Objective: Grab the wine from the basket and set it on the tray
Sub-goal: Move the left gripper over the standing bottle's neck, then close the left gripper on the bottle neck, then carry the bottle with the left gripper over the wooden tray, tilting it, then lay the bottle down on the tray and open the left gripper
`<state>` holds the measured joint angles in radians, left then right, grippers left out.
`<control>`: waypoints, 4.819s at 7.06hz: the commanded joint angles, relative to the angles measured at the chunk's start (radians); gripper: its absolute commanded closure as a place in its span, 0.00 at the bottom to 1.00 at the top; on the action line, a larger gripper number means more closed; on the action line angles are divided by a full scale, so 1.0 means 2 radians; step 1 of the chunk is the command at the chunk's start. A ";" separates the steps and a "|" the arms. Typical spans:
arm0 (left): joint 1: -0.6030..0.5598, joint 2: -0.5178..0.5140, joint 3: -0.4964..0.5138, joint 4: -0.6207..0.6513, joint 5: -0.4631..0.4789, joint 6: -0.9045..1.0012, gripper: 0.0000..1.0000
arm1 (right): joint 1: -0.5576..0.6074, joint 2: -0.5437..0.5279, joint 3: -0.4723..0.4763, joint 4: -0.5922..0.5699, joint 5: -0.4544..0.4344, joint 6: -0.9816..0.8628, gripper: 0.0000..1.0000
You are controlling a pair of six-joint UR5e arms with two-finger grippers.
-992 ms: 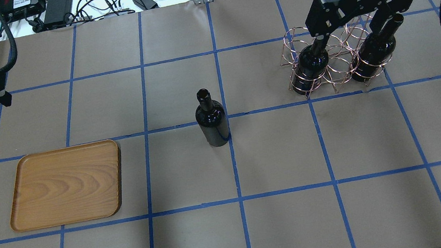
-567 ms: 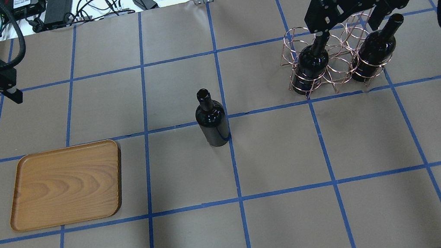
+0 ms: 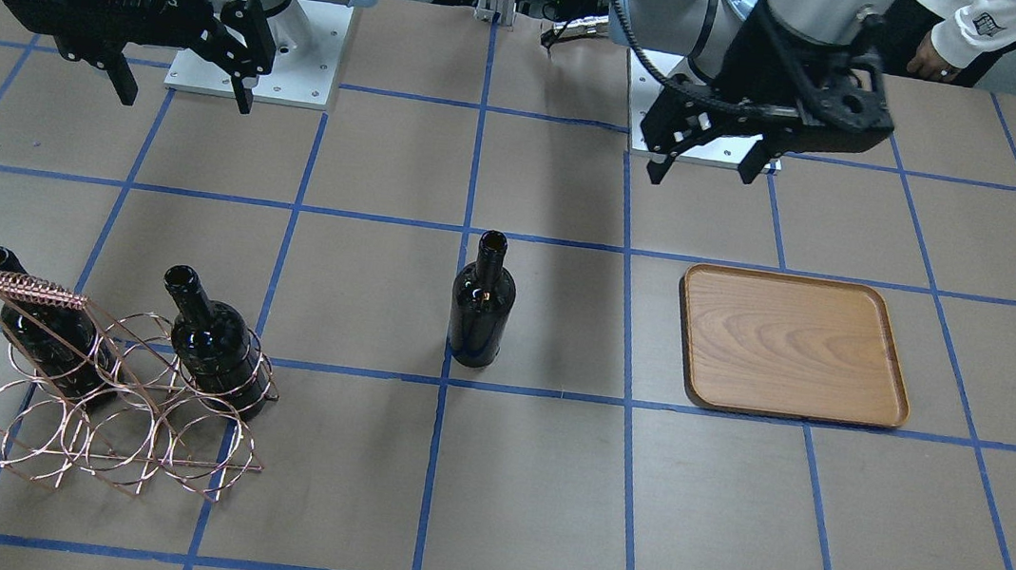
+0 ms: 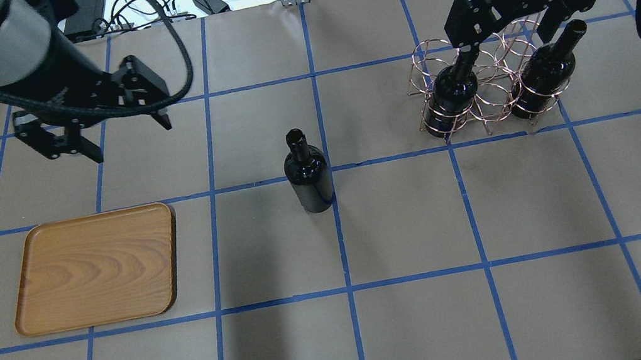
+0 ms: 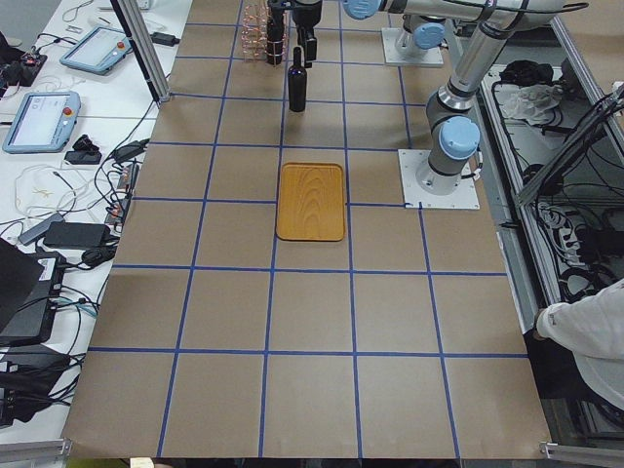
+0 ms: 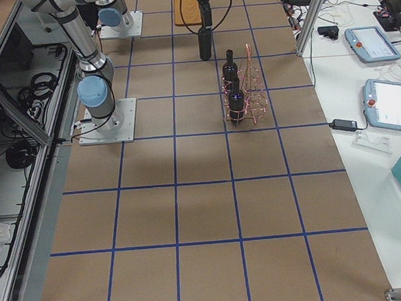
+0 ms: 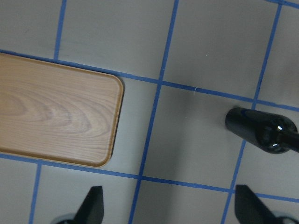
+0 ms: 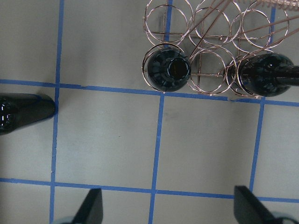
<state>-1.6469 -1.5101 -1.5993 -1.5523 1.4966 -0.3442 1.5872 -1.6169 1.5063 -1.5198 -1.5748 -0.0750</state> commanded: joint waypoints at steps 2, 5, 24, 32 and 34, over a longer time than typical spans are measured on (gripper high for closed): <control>-0.106 -0.072 -0.002 0.086 0.025 -0.108 0.01 | -0.001 0.000 0.000 0.004 -0.001 0.000 0.00; -0.148 -0.139 0.019 0.107 0.024 -0.104 0.03 | -0.001 0.000 0.000 0.001 0.000 -0.001 0.00; 0.278 0.007 -0.078 -0.020 0.051 0.390 1.00 | -0.001 0.000 0.002 0.006 0.002 0.000 0.00; 0.309 0.013 -0.117 0.033 0.022 0.414 1.00 | -0.001 -0.001 0.002 0.006 0.001 -0.001 0.00; 0.310 0.013 -0.118 0.033 0.026 0.416 0.05 | -0.001 0.000 0.002 0.006 0.001 -0.001 0.00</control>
<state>-1.0276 -1.4839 -1.8308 -1.4864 1.5435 0.4863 1.5846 -1.6178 1.5095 -1.5079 -1.5722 -0.0766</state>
